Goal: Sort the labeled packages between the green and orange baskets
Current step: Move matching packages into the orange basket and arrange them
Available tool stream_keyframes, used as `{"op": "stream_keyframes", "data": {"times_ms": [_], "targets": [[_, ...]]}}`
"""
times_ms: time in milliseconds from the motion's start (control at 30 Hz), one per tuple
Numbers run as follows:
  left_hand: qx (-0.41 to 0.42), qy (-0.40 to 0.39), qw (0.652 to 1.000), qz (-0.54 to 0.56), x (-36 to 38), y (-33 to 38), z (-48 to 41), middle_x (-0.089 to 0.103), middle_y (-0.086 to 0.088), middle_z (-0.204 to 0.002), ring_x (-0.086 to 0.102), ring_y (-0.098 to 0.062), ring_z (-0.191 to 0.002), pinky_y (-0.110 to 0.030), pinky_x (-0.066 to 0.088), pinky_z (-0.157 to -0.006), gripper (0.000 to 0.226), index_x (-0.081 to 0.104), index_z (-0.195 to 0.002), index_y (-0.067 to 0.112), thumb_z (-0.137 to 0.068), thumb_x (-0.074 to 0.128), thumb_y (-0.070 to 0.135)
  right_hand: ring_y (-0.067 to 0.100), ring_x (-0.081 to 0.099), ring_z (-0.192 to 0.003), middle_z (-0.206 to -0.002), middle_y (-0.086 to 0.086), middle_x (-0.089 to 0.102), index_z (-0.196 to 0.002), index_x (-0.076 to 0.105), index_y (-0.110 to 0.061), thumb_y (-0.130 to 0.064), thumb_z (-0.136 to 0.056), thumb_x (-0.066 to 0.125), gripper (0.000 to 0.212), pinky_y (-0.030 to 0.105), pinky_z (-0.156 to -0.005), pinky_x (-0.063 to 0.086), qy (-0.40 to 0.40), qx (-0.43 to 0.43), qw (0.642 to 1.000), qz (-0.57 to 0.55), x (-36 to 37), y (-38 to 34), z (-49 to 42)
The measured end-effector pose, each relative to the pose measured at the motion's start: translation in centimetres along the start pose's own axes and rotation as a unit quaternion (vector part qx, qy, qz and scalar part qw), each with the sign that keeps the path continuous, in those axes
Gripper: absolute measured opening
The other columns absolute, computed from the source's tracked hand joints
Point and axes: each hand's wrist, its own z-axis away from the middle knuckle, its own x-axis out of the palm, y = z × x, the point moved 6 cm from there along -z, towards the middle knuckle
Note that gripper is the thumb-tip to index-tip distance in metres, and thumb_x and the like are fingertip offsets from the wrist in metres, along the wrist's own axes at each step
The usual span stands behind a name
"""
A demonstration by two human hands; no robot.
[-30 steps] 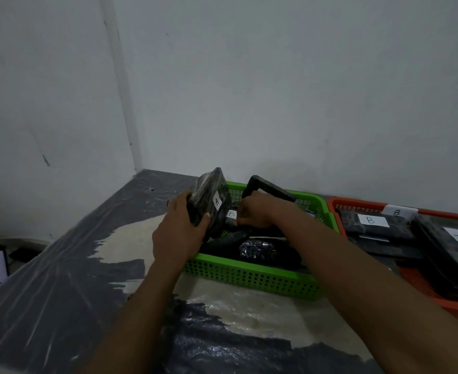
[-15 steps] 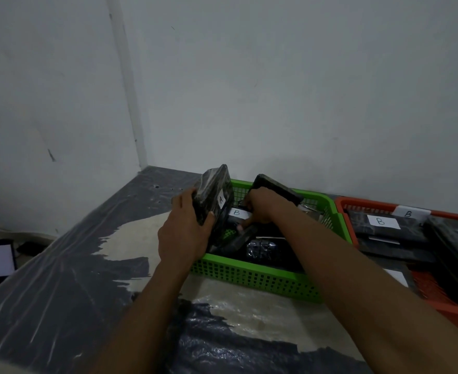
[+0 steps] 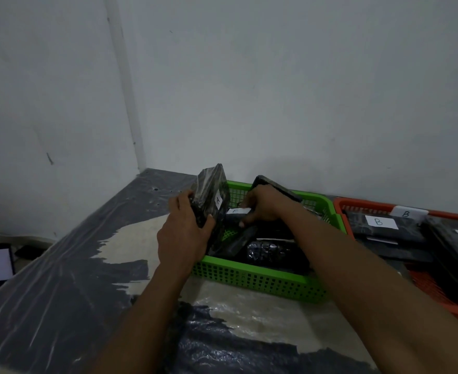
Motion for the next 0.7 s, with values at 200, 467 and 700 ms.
{"op": "stream_keyframes", "data": {"times_ms": [200,467,700], "targets": [[0.017,-0.004,1.0,-0.024,-0.2,0.6,-0.1,0.045,-0.007,-0.135,0.059,-0.029,-0.105,-0.036,0.047,-0.067,0.066,0.036,-0.14,0.019,-0.088,0.062,0.051,0.014,0.064,-0.09,-0.1,-0.004,0.069,-0.106,0.072,-0.022,-0.027,-0.064,0.093,0.047,0.022,-0.074,0.048,0.115,-0.056,0.986,-0.106,-3.6,2.4,3.1],[0.181,-0.053,0.971,-0.148,-0.2,4.4,-1.6,0.028,-0.006,-0.16,0.024,-0.031,-0.147,-0.052,0.007,-0.123,0.096,0.024,-0.156,0.019,-0.083,0.058,0.07,0.014,0.061,-0.111,-0.116,-0.006,0.065,-0.11,0.061,-0.022,-0.022,-0.072,0.088,0.047,0.04,-0.097,0.053,0.167,-0.156,0.96,-0.159,-3.8,2.3,7.6],[0.339,-0.143,0.927,-0.066,0.6,9.3,-2.1,0.054,0.008,-0.14,0.038,-0.016,-0.138,-0.049,0.002,-0.124,0.077,0.046,-0.143,0.029,-0.08,0.066,0.067,0.004,0.053,-0.117,-0.121,-0.019,0.056,-0.117,0.052,-0.042,-0.039,-0.072,0.085,0.055,0.027,-0.099,0.051,0.209,-0.193,0.95,-0.132,-4.3,2.8,11.5]]}}
